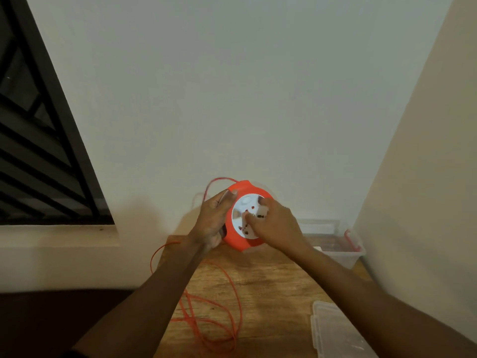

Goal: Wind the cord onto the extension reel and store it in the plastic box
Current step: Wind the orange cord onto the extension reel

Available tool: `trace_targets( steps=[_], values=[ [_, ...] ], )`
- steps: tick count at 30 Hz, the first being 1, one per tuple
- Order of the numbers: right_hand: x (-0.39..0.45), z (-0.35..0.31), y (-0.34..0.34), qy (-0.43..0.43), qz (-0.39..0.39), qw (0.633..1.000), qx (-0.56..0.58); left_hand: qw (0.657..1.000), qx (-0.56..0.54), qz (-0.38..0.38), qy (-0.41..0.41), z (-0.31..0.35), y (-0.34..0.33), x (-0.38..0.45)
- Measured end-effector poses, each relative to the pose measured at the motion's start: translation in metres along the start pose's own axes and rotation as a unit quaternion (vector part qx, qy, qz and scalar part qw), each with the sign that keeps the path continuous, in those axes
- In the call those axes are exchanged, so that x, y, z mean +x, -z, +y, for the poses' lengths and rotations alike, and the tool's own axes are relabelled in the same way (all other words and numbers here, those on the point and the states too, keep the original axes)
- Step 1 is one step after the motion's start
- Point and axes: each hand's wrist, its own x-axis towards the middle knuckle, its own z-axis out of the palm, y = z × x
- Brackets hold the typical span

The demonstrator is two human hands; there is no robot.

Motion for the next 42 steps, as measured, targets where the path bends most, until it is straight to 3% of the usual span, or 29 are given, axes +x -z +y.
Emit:
trace_targets(
  steps=[2, 3, 5, 7, 9, 13, 21, 29, 32, 42],
  values=[
    [0.000, -0.004, -0.005, -0.136, -0.100, 0.954, 0.248, 1.000, -0.015, 0.018, 0.010, -0.006, 0.001, 0.000],
    [-0.002, -0.004, -0.008, -0.137, -0.116, 0.946, 0.268, 0.999, -0.025, 0.021, 0.015, -0.009, 0.003, 0.000],
    [-0.008, 0.003, -0.013, -0.052, -0.088, 0.983, 0.151, 0.999, -0.040, 0.021, 0.022, -0.013, 0.006, -0.001],
    [-0.012, 0.014, -0.010, 0.066, -0.026, 0.994, -0.081, 0.999, -0.043, 0.013, 0.029, -0.012, 0.012, 0.000],
    [-0.010, 0.023, -0.002, 0.182, 0.023, 0.954, -0.237, 0.999, -0.028, 0.000, 0.041, -0.010, 0.019, 0.001],
    [-0.005, 0.024, 0.005, 0.388, -0.007, 0.862, -0.328, 0.998, 0.011, -0.036, 0.057, -0.005, 0.025, 0.002],
    [-0.006, 0.005, 0.007, 0.504, -0.106, 0.755, -0.406, 0.993, 0.043, -0.096, 0.052, -0.004, 0.024, -0.005],
    [-0.008, 0.000, 0.007, 0.481, -0.135, 0.693, -0.519, 0.988, 0.101, -0.096, 0.067, 0.002, 0.032, -0.001],
    [-0.009, 0.000, 0.003, 0.468, -0.109, 0.694, -0.536, 0.988, 0.104, -0.094, 0.065, 0.004, 0.034, 0.001],
    [-0.002, 0.005, -0.012, 0.362, -0.016, 0.804, -0.471, 0.994, 0.086, -0.057, 0.025, 0.009, 0.027, 0.002]
  ],
)
